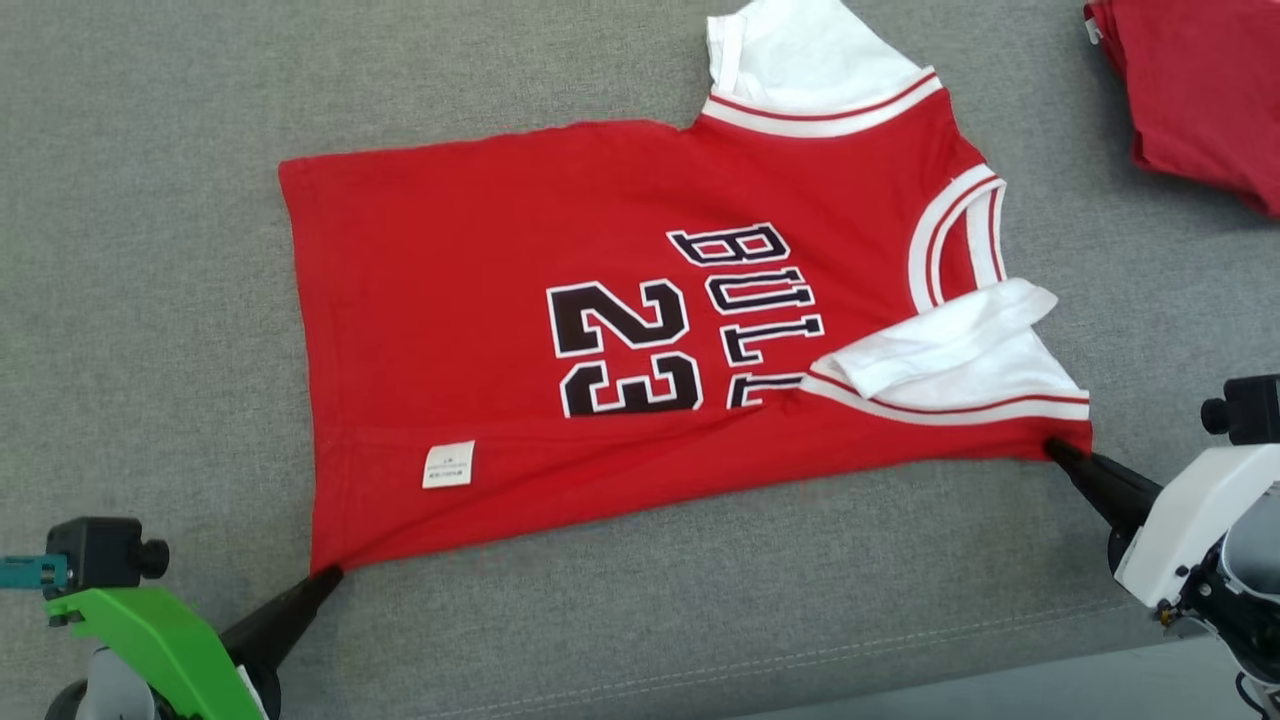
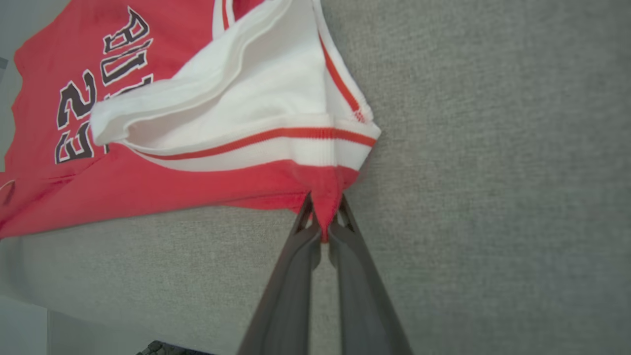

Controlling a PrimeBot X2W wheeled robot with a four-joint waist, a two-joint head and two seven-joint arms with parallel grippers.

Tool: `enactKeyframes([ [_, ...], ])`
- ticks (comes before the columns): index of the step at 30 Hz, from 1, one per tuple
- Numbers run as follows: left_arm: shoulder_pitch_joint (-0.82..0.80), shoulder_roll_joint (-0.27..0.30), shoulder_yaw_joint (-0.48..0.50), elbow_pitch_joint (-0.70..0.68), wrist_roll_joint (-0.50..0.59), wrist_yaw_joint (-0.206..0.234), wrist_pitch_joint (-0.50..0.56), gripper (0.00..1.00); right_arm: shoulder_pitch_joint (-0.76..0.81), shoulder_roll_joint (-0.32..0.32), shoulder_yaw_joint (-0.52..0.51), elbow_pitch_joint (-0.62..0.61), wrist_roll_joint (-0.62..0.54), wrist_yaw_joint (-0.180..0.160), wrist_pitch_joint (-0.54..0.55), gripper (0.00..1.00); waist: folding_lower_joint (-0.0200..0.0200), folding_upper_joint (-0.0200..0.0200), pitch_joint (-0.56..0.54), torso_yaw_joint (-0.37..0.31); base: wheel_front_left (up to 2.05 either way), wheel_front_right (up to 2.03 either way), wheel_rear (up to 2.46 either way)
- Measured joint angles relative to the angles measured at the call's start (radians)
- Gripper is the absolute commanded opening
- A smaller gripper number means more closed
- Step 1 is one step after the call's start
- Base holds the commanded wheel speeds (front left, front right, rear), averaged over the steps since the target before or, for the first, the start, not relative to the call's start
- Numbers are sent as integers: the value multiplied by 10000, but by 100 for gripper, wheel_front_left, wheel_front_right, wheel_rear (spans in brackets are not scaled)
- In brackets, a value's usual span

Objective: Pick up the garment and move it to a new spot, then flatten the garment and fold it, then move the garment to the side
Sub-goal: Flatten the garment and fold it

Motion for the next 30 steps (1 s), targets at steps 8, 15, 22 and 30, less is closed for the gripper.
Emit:
enactKeyframes([
  [8, 1109, 347, 194, -441, -324, 0, -165, 0, 1277, -282, -353, -593, 416, -349, 90, 0, 0, 0, -263, -62, 0, 0, 0],
  [15, 1619, 506, 464, -853, -410, 6, -359, 0, 2124, -391, -510, -1037, 564, -449, 130, 0, 0, 0, -295, -58, 0, 0, 0],
  [22, 1947, 374, 353, -1009, -491, 96, -520, 0, 2419, -393, -451, -1409, 604, -539, 174, 0, 0, 0, -216, -72, 0, 0, 0],
  [30, 2063, 136, 50, -1012, -217, 119, -686, 100, 2444, -476, -339, -1613, 380, -713, 251, 100, 0, 0, 15, -149, 0, 0, 0],
])
